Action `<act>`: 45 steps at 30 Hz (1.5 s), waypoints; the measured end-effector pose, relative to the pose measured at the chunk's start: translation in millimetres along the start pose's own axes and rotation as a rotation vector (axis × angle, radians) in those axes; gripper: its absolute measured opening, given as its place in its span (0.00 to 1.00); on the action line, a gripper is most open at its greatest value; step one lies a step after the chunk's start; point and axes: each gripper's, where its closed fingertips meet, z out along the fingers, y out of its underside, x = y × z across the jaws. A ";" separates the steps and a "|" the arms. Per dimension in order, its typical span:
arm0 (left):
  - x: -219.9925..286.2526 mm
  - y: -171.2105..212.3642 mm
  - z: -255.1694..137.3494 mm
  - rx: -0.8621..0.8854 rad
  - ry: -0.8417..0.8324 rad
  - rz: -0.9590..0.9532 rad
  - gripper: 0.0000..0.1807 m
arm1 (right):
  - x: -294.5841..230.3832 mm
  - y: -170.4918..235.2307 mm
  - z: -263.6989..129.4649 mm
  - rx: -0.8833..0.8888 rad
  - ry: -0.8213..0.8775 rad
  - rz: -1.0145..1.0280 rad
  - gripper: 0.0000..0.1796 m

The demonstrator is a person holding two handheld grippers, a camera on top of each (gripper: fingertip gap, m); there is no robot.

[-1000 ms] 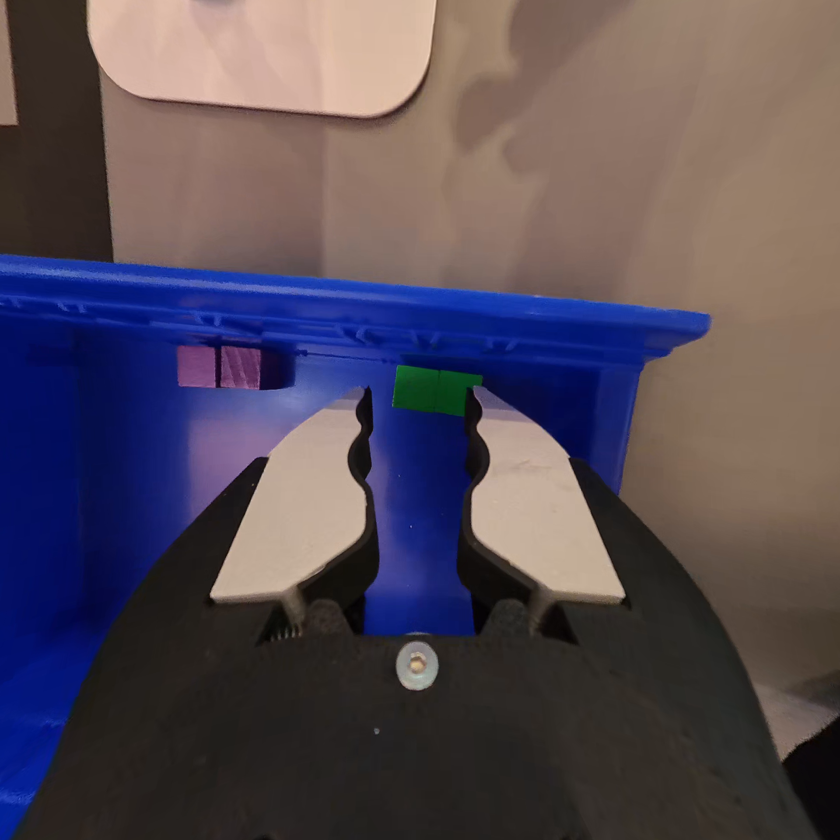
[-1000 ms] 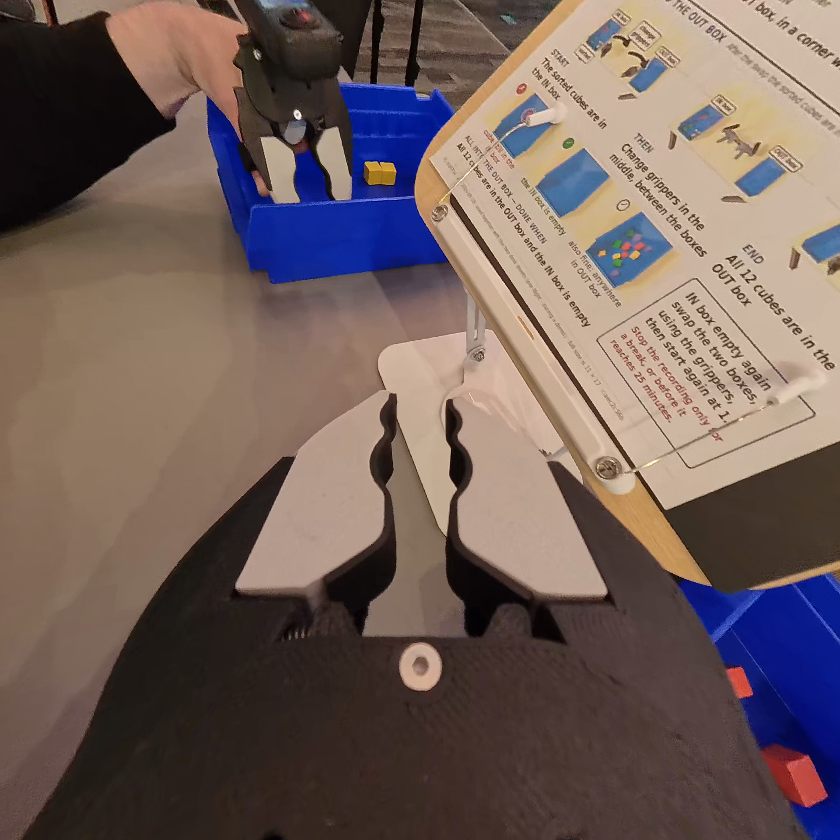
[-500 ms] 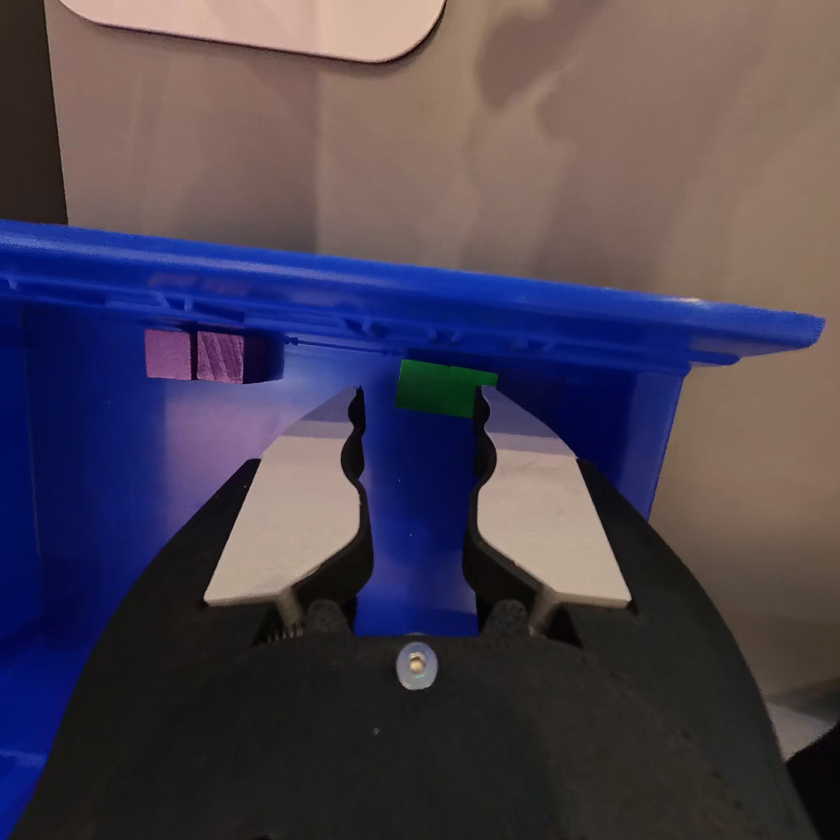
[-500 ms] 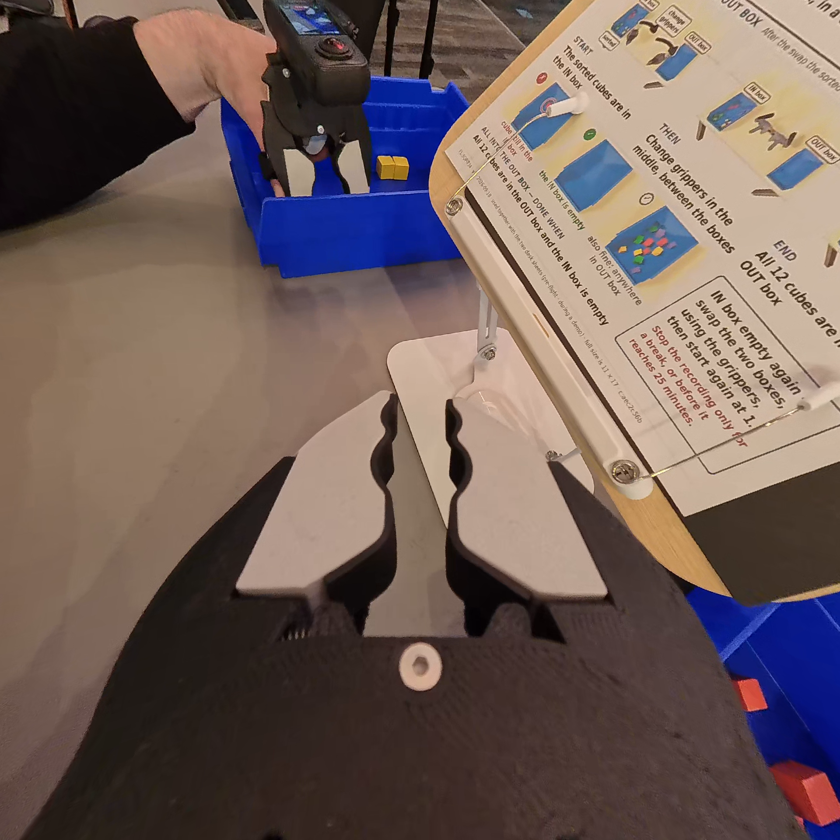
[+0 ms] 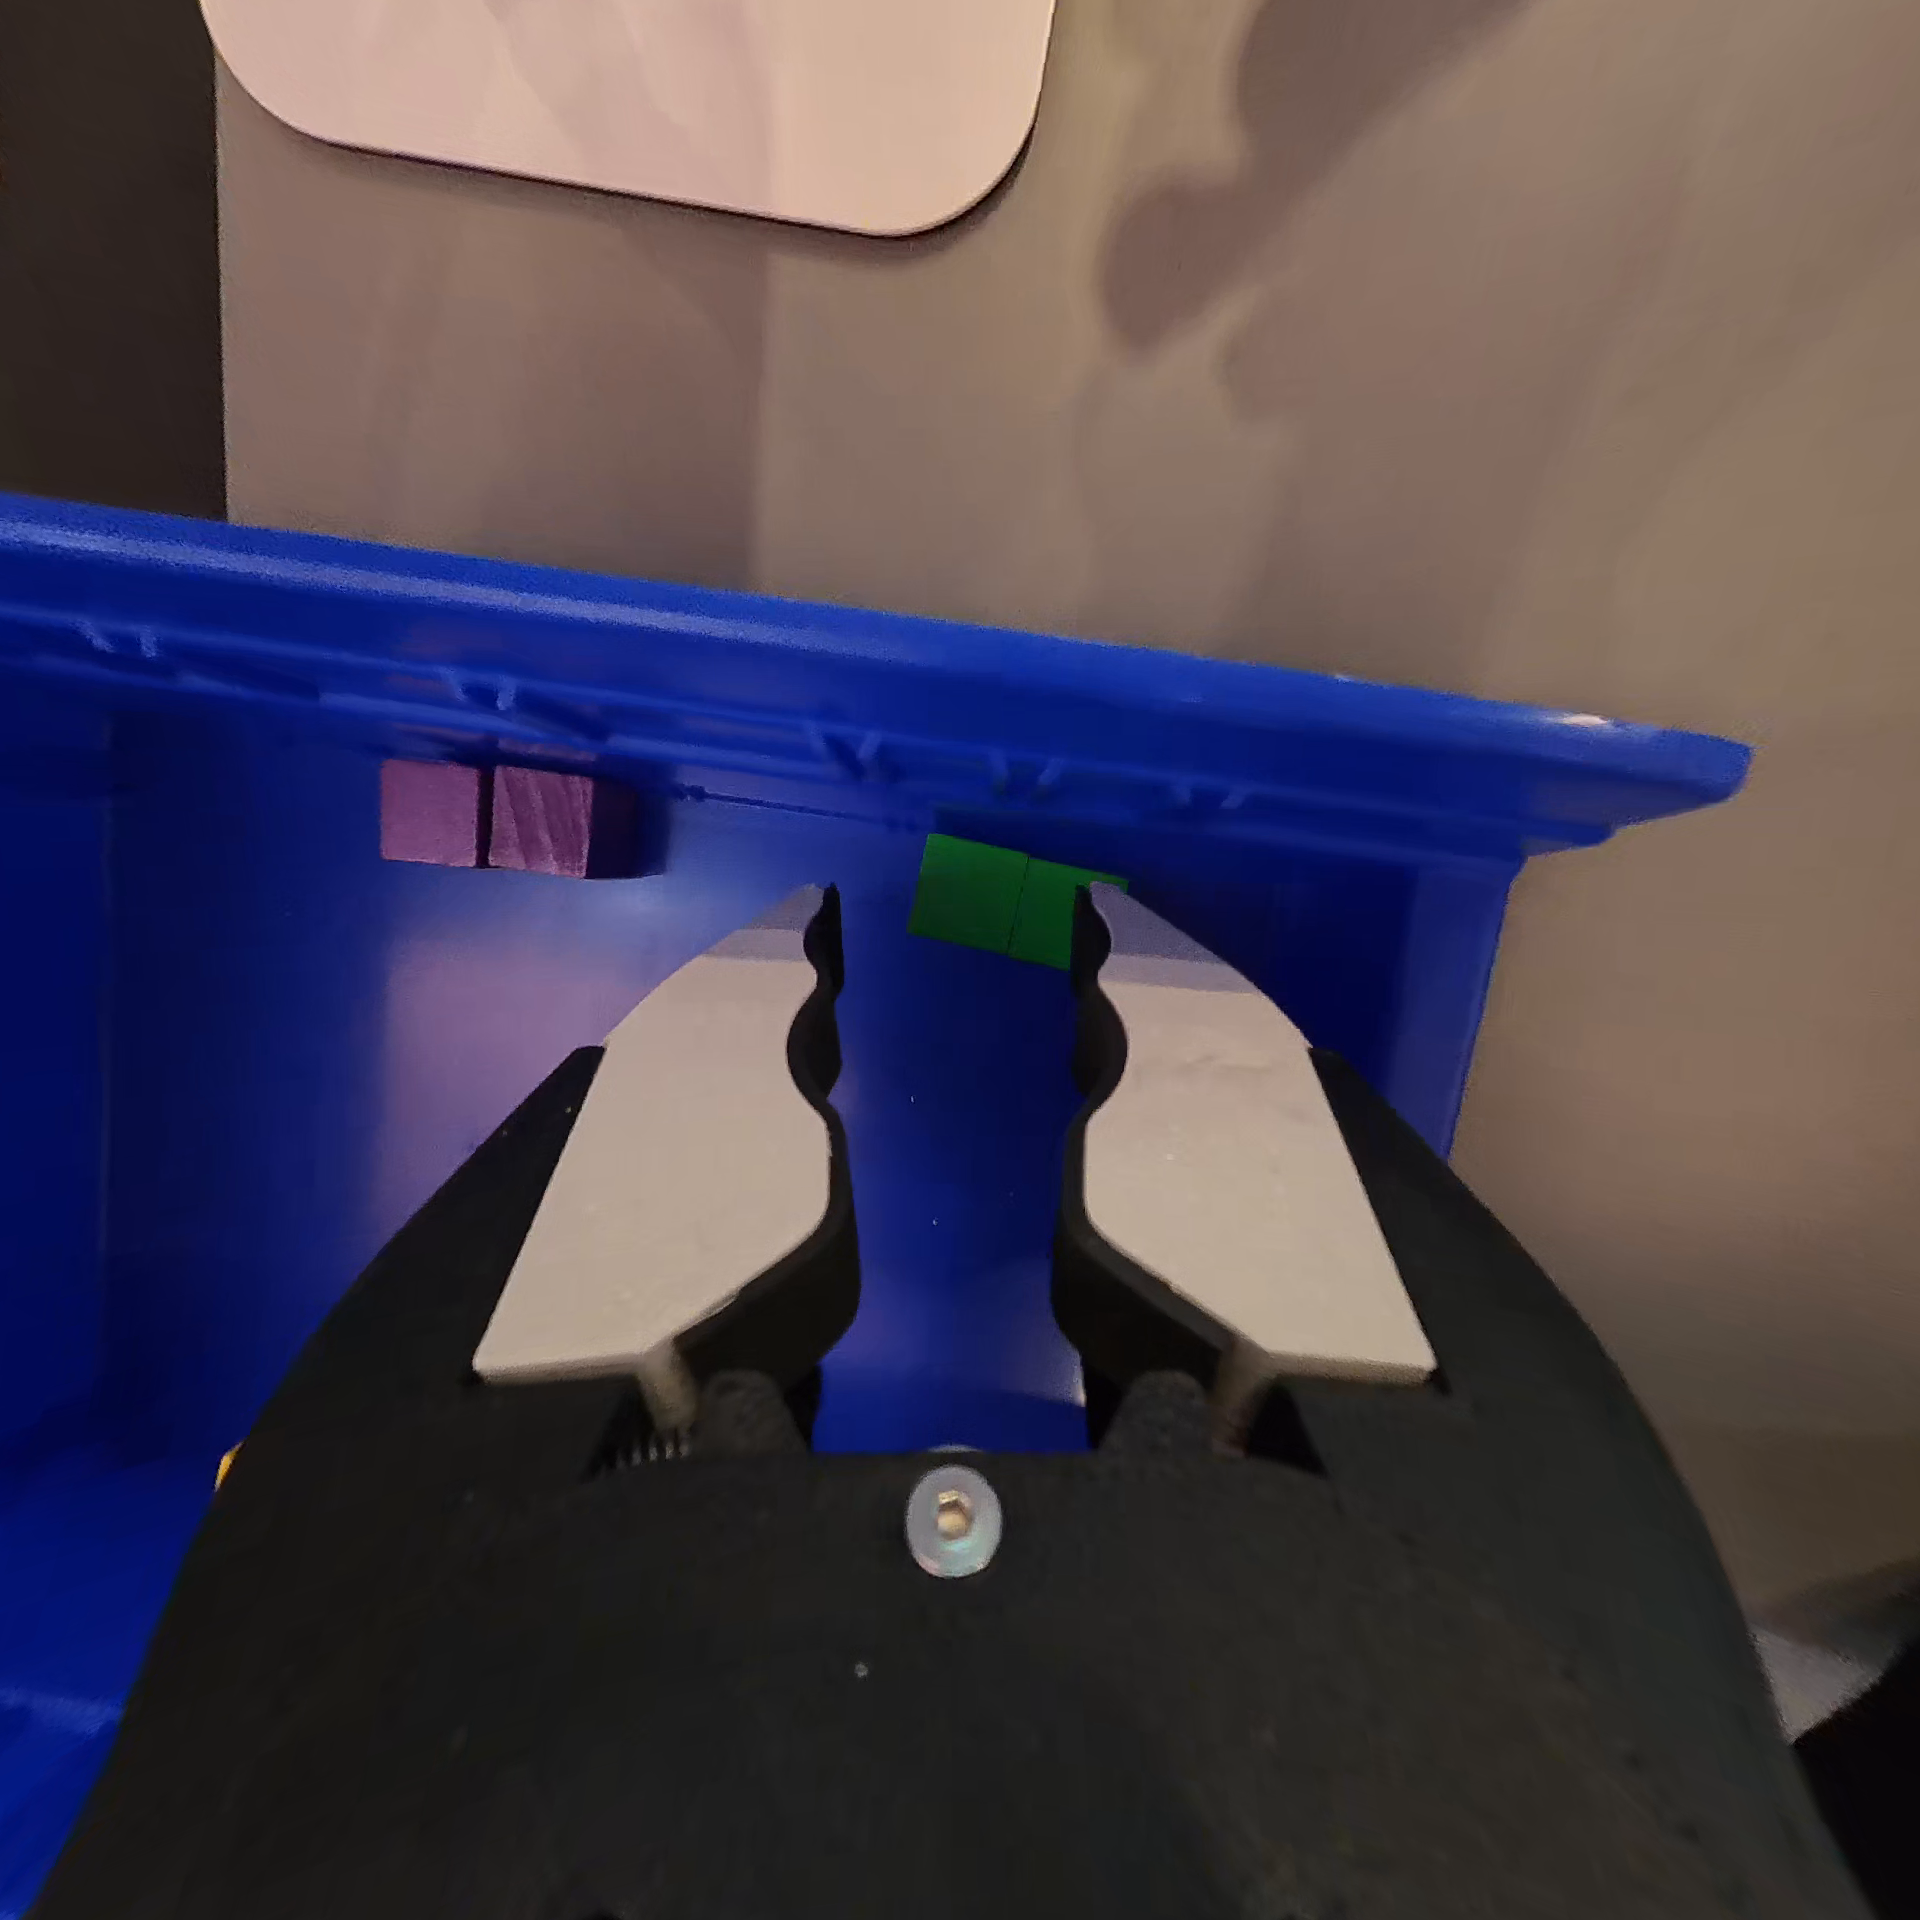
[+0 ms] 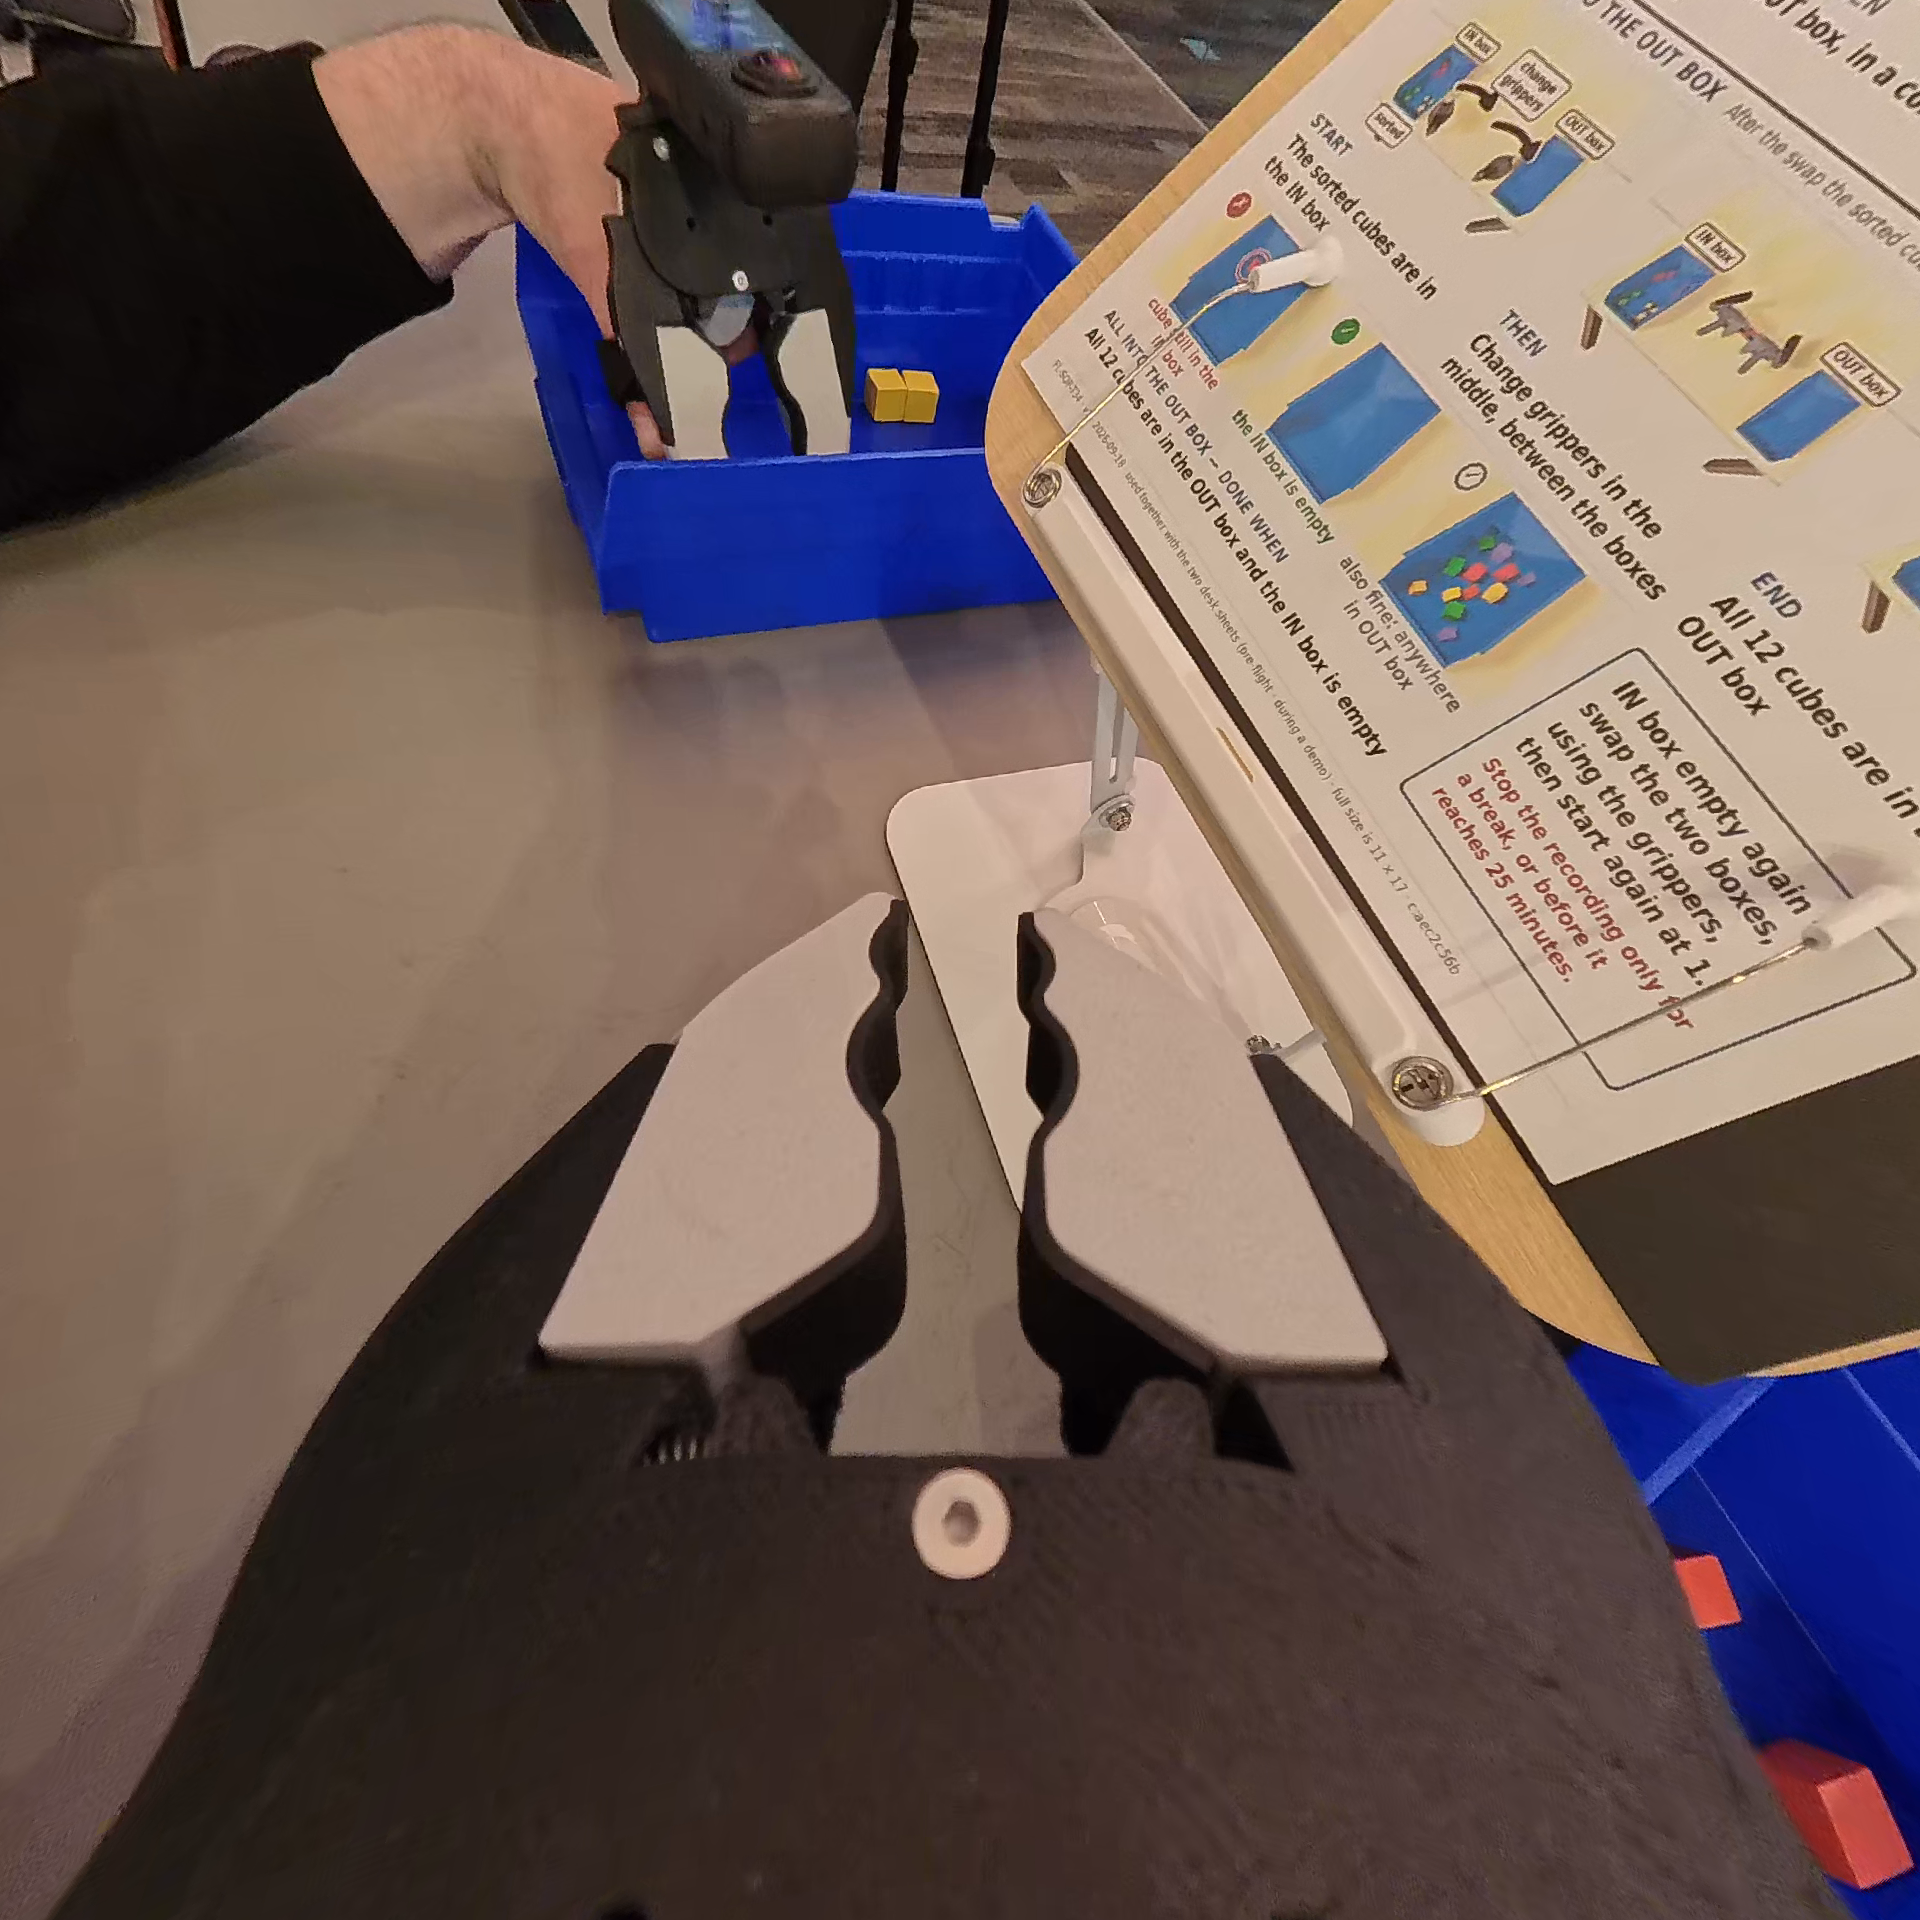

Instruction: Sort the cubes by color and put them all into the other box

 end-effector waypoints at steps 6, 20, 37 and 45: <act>-0.2 -1.0 15.4 -0.009 0.035 -0.052 0.28 | -0.6 -0.1 -0.8 -0.001 0.000 -0.003 0.11; -4.8 25.9 -15.1 -0.108 -0.037 -0.107 0.26 | -0.5 -2.7 -4.8 0.006 0.005 -0.013 0.11; 18.3 40.2 14.0 -0.212 0.101 -0.010 0.16 | -4.7 -0.9 -2.1 -0.001 -0.014 -0.023 0.11; 7.7 38.5 6.0 -0.144 0.056 -0.011 0.16 | -10.8 -1.6 2.9 -0.001 -0.029 -0.036 0.11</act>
